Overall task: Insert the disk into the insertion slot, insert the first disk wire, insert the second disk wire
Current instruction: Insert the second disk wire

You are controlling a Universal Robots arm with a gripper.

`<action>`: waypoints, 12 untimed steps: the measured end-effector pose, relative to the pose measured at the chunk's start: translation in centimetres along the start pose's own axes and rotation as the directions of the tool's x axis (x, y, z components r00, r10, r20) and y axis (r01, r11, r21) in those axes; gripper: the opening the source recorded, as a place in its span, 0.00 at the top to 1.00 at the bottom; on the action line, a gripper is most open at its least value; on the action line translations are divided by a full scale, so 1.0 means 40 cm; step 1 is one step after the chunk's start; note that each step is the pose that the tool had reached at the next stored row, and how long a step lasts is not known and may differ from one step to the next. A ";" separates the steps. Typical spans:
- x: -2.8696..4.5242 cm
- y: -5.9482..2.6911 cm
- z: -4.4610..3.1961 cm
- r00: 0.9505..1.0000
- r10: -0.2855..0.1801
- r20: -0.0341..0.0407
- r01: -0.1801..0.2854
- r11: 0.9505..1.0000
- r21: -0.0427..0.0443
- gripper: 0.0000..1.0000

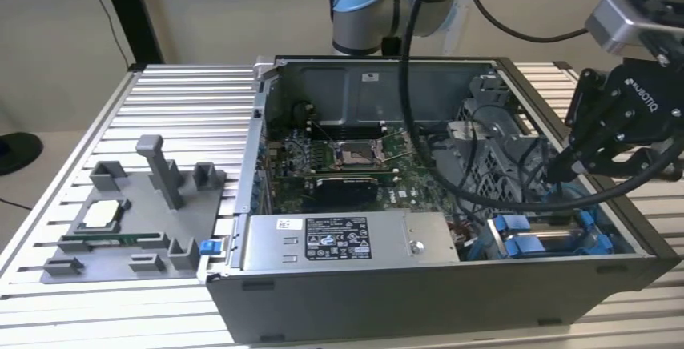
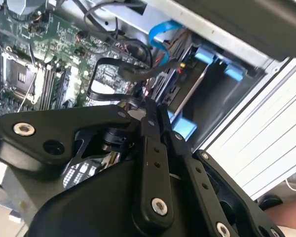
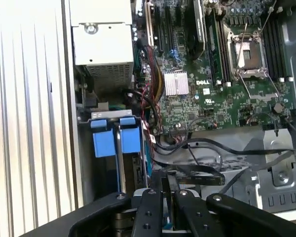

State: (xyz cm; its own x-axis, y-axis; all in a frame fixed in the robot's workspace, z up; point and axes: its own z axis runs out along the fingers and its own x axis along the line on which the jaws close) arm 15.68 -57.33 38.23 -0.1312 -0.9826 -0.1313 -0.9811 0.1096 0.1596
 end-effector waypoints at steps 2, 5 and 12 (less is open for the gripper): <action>0.003 0.022 0.003 1.000 0.000 0.000 0.000 1.000 0.003 1.00; 0.008 0.046 0.007 1.000 -0.002 0.001 0.002 1.000 0.010 1.00; 0.012 0.050 0.008 0.999 -0.032 -0.007 0.033 0.997 0.064 1.00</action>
State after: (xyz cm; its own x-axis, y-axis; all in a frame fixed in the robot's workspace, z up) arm 13.61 -57.55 38.17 -0.0984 -0.9867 -0.1291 -0.9919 0.0868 0.0922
